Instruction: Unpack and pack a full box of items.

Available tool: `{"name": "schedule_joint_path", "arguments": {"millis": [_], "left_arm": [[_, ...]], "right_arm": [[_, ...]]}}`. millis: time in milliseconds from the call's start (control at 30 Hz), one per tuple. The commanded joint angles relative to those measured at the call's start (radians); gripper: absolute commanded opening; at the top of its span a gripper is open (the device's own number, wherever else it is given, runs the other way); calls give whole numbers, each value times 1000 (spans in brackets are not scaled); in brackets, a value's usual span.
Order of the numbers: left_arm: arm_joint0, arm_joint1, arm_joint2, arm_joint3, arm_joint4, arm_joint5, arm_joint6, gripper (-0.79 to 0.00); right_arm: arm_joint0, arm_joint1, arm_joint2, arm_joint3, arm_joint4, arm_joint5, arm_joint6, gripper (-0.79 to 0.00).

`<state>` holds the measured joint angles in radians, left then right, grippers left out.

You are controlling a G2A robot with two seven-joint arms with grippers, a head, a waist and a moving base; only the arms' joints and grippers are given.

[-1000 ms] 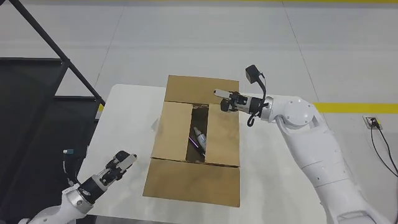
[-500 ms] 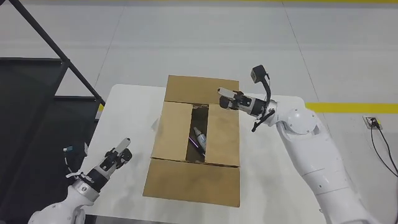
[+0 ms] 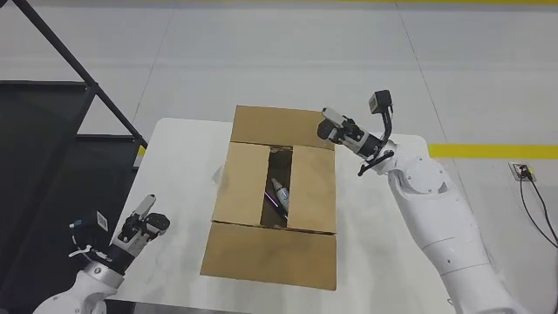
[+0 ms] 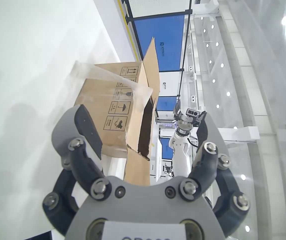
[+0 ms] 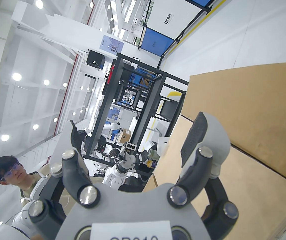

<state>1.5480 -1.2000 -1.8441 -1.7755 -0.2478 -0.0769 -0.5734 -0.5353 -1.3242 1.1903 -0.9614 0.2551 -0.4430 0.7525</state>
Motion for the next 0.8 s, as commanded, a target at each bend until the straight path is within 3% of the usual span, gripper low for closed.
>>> {"name": "schedule_joint_path", "arguments": {"millis": [0, 200, 300, 500, 767], "left_arm": [[0, 0, 0, 0, 1, 0, 0, 0], [-20, -1, 19, -1, 4, 27, 35, 0], [-105, -3, 77, 37, 35, 123, 102, 0], [-302, -7, 197, 197, 42, 252, 97, 0], [-506, -18, 281, 425, -103, 377, 4, 0]], "right_arm": [[0, 0, 0, 0, 0, 0, 1, 0], [-21, 1, -5, -38, -25, 14, -27, 0], [-49, 4, 4, -83, -37, 4, -50, 0], [-86, 14, 25, -132, -49, 13, -53, 0], [-131, 23, 46, -183, -72, 36, -76, 0]]}}
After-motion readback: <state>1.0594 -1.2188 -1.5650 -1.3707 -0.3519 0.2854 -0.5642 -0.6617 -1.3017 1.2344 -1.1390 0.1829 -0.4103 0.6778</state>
